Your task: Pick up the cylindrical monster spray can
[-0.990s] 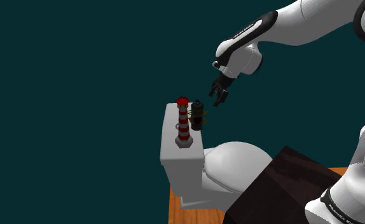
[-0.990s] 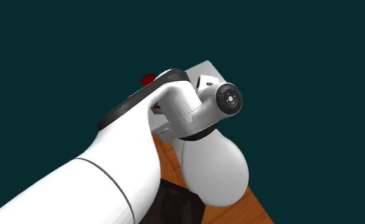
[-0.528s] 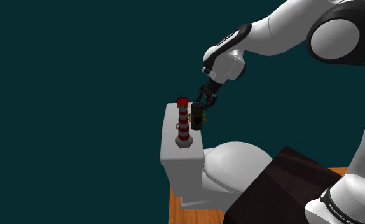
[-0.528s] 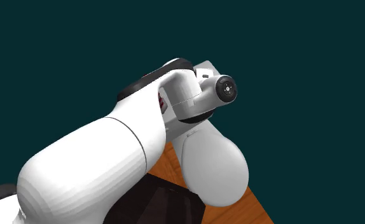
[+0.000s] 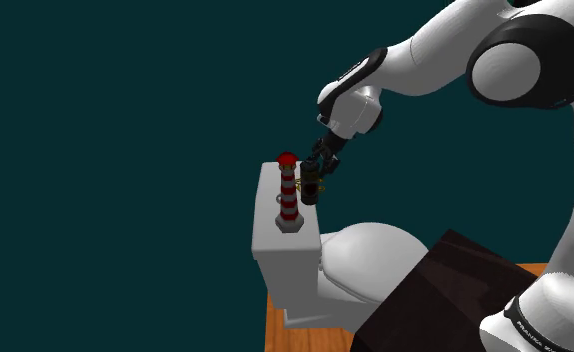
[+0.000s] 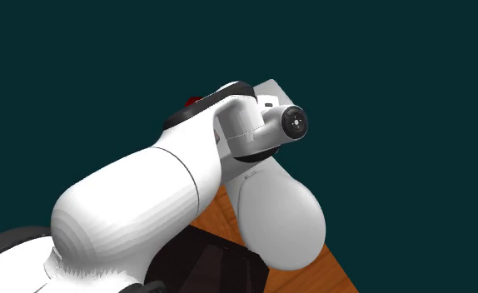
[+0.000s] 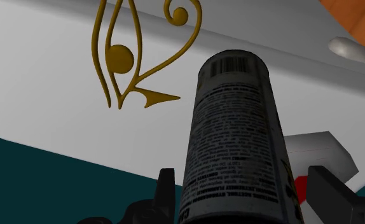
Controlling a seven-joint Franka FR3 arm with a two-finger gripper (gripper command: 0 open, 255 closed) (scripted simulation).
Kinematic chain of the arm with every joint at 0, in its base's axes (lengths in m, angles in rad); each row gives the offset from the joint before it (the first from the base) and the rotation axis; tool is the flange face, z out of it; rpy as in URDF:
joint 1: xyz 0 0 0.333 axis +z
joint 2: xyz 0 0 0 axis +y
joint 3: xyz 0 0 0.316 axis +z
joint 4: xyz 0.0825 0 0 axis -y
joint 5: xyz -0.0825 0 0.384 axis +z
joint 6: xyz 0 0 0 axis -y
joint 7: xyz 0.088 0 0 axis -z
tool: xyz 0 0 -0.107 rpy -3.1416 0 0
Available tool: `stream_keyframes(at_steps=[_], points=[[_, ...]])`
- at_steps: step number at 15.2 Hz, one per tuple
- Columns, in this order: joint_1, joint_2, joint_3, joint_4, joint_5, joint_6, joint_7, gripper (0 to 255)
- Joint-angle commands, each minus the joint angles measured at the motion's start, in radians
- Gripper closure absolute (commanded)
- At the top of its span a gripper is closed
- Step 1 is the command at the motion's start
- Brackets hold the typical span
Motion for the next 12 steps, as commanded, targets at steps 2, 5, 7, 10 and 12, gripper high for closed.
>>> stream_keyframes(at_steps=[2, 5, 7, 10, 12], points=[[-0.001, 0.002, 0.001, 0.001, 0.001, 0.001, -0.001, 255], [-0.001, 0.003, 0.001, 0.001, 0.002, 0.001, -0.002, 255], [-0.002, 0.003, 0.0, 0.002, 0.001, 0.0, -0.002, 255], [0.008, -0.019, -0.009, -0.004, -0.019, -0.008, 0.018, 255], [0.014, -0.037, -0.018, -0.004, -0.039, -0.02, 0.037, 255]])
